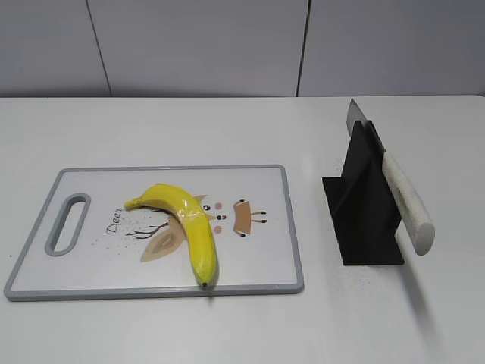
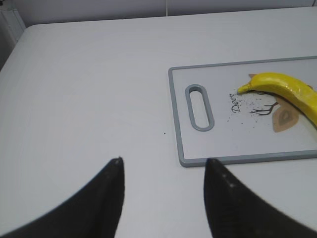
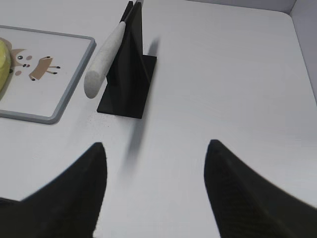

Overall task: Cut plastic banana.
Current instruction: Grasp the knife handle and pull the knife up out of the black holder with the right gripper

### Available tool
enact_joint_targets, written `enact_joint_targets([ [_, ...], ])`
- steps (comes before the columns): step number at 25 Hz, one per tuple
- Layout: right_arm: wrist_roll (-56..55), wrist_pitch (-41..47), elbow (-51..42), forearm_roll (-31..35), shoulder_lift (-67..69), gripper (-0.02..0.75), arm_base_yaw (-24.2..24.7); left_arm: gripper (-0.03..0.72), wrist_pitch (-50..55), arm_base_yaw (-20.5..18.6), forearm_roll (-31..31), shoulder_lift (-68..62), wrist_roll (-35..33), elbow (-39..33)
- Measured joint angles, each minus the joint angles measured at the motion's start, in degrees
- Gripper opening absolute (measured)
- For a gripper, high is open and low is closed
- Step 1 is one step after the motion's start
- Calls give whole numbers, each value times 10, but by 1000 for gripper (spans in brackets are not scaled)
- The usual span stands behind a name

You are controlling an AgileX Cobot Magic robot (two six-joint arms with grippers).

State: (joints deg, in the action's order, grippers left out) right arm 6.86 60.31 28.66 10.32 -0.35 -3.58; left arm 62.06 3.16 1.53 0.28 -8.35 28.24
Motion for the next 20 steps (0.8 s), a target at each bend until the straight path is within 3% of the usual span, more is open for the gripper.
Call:
enact_joint_targets([
  [7, 0, 6, 13, 24, 87, 482, 0, 501, 0, 0, 0, 0, 0, 0],
  [20, 0, 41, 144, 35, 349, 480, 0, 494, 0, 0, 0, 0, 0, 0],
])
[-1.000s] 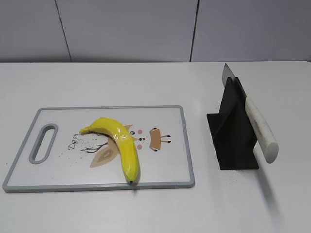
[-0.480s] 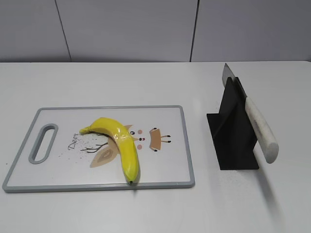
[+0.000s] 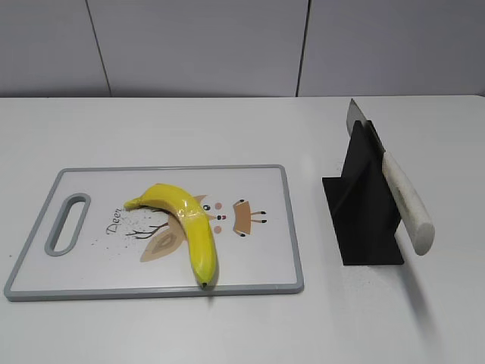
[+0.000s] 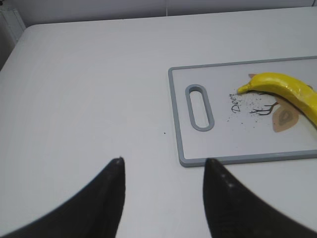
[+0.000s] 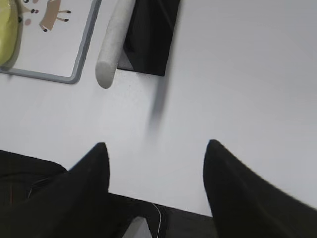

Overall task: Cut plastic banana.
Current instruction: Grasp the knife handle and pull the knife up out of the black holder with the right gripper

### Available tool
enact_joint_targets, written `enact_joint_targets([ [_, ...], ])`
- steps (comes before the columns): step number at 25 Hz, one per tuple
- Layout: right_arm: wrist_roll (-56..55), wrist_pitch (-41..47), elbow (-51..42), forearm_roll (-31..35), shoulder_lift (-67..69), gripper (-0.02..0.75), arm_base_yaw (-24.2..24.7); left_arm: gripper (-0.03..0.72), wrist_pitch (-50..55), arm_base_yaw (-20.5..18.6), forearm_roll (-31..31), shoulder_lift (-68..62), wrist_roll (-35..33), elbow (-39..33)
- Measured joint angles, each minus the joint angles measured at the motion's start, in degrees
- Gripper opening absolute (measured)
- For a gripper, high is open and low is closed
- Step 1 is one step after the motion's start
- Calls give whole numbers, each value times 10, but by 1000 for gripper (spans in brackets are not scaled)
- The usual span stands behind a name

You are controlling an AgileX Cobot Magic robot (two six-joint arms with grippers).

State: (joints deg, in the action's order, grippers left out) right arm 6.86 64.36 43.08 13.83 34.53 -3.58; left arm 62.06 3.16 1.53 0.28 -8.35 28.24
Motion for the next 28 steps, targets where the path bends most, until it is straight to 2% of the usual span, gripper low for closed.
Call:
enact_joint_targets([
  [4, -2, -2, 25, 0, 68, 480, -1, 492, 0, 0, 0, 0, 0, 0],
  [6, -25, -20, 28, -1, 86, 480, -19, 492, 0, 0, 0, 0, 0, 0],
  [8, -48, -38, 28, -10, 105, 480, -61, 490, 0, 0, 0, 0, 0, 0],
  [11, -88, -44, 28, -46, 134, 480, -150, 490, 0, 0, 0, 0, 0, 0],
  [13, -151, -44, 28, -93, 162, 480, -206, 489, 0, 0, 0, 0, 0, 0],
  [16, -286, -44, 36, -171, 203, 480, -257, 490, 0, 0, 0, 0, 0, 0],
  [19, -320, -39, 63, -200, 245, 480, -266, 488, 0, 0, 0, 0, 0, 0],
  [24, -292, -31, 129, -156, 324, 480, -267, 488, 0, 0, 0, 0, 0, 0],
  [28, -290, -30, 167, -149, 378, 480, -267, 488, 0, 0, 0, 0, 0, 0],
])
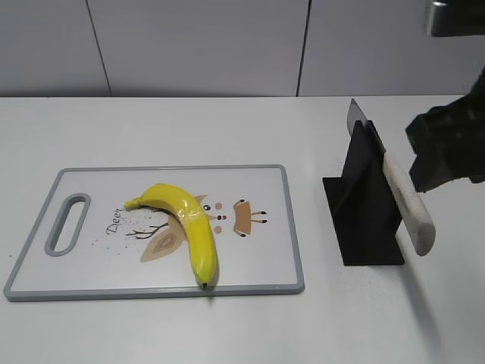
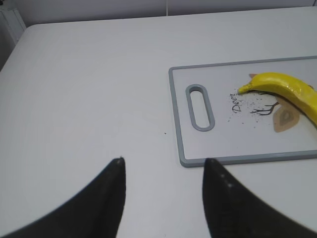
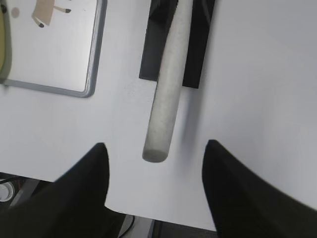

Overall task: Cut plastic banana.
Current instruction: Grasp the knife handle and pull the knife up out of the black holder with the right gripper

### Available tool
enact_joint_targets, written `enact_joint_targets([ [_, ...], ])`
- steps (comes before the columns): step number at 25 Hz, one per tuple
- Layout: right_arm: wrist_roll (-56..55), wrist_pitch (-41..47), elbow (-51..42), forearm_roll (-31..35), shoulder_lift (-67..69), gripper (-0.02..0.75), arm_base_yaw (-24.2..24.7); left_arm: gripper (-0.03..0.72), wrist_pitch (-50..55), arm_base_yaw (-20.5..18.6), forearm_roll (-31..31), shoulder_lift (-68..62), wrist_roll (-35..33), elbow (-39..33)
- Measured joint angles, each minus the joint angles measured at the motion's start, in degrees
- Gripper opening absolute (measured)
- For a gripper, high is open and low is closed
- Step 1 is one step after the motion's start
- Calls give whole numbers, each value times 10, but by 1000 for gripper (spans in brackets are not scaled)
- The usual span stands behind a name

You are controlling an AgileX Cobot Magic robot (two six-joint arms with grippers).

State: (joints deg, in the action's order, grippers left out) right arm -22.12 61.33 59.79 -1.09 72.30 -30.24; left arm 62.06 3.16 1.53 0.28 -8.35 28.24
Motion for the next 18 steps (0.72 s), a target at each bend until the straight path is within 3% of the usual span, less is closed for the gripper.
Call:
enact_joint_targets([
  [18, 9, -13, 10, -10, 189, 479, 16, 488, 0, 0, 0, 0, 0, 0],
])
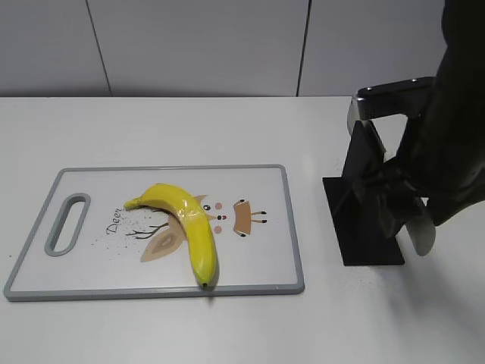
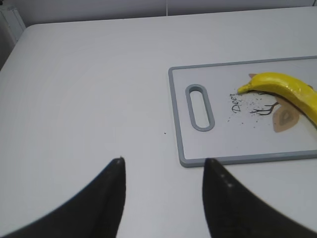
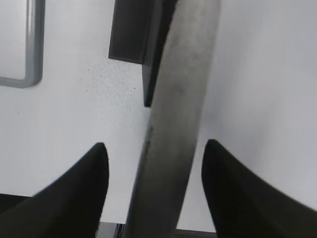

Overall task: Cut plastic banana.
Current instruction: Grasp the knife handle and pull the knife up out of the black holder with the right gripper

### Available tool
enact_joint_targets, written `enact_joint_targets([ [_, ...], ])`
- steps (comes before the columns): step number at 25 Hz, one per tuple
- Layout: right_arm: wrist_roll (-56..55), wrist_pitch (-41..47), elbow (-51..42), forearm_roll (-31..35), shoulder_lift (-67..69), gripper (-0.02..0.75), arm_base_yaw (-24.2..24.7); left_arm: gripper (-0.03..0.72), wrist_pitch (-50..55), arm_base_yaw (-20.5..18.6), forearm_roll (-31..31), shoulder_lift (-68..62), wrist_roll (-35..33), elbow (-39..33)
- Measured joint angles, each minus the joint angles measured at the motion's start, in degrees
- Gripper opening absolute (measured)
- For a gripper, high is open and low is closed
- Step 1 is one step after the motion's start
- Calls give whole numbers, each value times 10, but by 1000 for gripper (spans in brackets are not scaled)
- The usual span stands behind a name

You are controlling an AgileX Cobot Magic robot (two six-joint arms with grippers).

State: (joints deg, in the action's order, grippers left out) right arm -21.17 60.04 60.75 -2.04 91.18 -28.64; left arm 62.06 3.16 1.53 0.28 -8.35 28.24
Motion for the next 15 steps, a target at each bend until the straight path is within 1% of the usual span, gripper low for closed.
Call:
enact_joint_targets([
  [4, 1, -5, 0, -3, 23, 475, 0, 488, 0, 0, 0, 0, 0, 0],
  [7, 1, -9, 0, -3, 29, 445, 0, 488, 0, 0, 0, 0, 0, 0],
  [8, 0, -10, 0, -4, 29, 422, 0, 488, 0, 0, 0, 0, 0, 0],
  [10, 0, -11, 0, -4, 29, 350, 0, 488, 0, 0, 0, 0, 0, 0],
  [11, -2, -12, 0, -4, 29, 302, 0, 488, 0, 0, 0, 0, 0, 0],
  [12, -11, -11, 0, -5, 29, 233, 0, 487, 0, 0, 0, 0, 0, 0],
  [13, -26, -10, 0, -8, 29, 199, 1, 483, 0, 0, 0, 0, 0, 0],
  [15, -35, -11, 0, -6, 29, 195, 3, 473, 0, 0, 0, 0, 0, 0],
])
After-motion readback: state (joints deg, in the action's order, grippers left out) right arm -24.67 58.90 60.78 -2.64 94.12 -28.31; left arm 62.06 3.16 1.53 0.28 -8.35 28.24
